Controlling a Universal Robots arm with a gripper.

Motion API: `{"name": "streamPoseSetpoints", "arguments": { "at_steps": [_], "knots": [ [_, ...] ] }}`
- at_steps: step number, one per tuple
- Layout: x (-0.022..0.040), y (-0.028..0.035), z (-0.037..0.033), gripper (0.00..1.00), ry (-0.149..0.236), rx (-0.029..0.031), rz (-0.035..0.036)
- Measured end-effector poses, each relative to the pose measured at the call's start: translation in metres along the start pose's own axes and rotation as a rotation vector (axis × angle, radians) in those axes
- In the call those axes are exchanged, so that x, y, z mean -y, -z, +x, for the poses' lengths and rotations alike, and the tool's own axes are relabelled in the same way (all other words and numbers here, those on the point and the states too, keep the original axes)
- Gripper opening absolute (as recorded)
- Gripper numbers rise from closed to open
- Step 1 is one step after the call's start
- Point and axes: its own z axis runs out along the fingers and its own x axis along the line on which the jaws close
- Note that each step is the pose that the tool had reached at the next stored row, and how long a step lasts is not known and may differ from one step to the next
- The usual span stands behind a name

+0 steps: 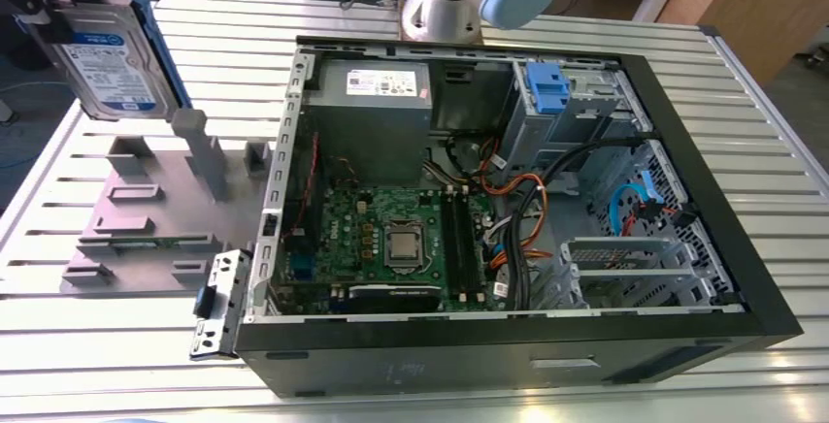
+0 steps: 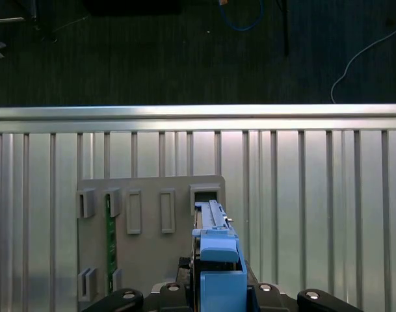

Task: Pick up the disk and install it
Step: 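Pick up the disk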

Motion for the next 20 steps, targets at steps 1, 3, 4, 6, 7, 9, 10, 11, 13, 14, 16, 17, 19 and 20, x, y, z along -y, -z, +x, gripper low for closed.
{"name": "streamPoseSetpoints", "arguments": {
  "at_steps": [1,3,4,6,7,9,10,11,13,14,16,17,19,20],
  "knots": [
    [0.0000,0.0003,0.0000,0.37,0.000,0.0000,0.0000],
    [0.0000,0.0009,0.0000,0.37,0.000,0.0000,-0.0001],
    [0.0000,0.0011,0.0000,0.37,0.000,0.0000,0.0000],
    [0.0000,0.0017,0.0000,0.37,0.000,0.0000,0.0000],
    [0.0000,0.0020,0.0000,0.37,0.000,0.0000,0.0000],
    [0.0000,0.0026,0.0000,0.37,0.000,0.0000,0.0000],
    [0.0000,0.0028,0.0000,0.37,0.000,0.0001,0.0000],
    [0.0000,0.0031,0.0000,0.37,0.000,0.0000,0.0001],
    [0.0000,0.0037,0.0000,0.37,0.000,0.0000,0.0000],
    [0.0000,0.0040,0.0000,0.37,0.000,0.0000,0.0000],
    [0.0000,0.0045,0.0000,0.37,0.000,0.0000,0.0000],
    [0.0000,0.0048,0.0000,0.37,0.000,0.0000,0.0000],
    [0.0000,0.0053,0.0000,0.37,0.000,0.0000,0.0000],
    [0.0000,0.0056,0.0000,0.37,0.000,0.0000,0.0000]
  ]
}}
